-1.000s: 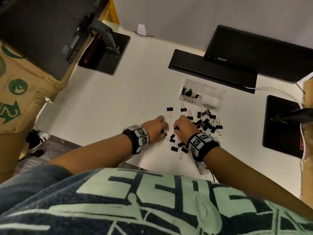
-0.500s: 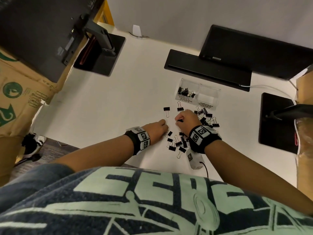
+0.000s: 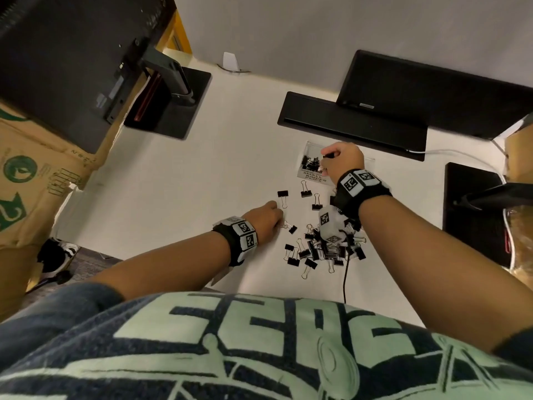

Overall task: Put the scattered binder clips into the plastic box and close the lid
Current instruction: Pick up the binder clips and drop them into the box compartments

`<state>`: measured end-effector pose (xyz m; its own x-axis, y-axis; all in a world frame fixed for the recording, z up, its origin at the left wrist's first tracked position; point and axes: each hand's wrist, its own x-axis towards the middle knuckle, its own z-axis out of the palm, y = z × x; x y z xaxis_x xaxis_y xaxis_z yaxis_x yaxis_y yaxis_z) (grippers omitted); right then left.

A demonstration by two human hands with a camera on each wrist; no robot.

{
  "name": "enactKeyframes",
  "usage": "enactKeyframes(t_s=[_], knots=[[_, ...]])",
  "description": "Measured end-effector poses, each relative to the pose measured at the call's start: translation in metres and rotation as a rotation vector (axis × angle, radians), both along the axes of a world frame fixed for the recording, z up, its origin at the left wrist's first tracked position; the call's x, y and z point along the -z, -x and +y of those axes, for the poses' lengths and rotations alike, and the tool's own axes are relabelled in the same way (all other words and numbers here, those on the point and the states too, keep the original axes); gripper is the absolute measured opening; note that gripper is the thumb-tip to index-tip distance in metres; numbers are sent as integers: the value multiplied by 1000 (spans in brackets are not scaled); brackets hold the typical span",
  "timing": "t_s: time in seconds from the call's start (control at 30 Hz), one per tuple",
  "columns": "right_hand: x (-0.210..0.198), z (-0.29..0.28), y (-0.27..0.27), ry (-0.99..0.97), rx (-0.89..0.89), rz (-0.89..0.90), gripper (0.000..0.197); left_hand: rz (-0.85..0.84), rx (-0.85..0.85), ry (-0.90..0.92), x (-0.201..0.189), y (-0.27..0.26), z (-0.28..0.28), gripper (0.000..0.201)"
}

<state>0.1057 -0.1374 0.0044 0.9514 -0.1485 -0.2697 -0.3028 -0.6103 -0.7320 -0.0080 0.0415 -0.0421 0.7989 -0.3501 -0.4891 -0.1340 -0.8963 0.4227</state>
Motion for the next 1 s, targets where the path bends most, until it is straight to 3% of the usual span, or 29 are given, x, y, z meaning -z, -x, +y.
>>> enactKeyframes(t_s=[0.1,0.2,0.43,0.57,0.63,0.77,0.9,1.0], knots=[[0,0,-4,108,-64,-40,31,-8,-50,64,-4,-9,-2,17],[-2,-2,-2,81,-65,-42,36,-75,-111,134,-14,-27,-7,15],[-9,-22,33,82,-91,-95,23,-261,-189,250,-44,-94,-38,10],[2,-30,76,46,-181,30,23,-298,-141,218,-51,-124,-59,11],[12,-32,98,84,-340,115,20,-290,-126,188,-49,-132,-66,12],[29,-35,133,195,-638,268,11,-260,-90,136,-40,-133,-73,18],[38,-36,151,286,-749,284,12,-253,-54,171,-39,-118,-69,29],[39,-38,149,294,-702,247,12,-261,-27,207,-36,-90,-62,24]])
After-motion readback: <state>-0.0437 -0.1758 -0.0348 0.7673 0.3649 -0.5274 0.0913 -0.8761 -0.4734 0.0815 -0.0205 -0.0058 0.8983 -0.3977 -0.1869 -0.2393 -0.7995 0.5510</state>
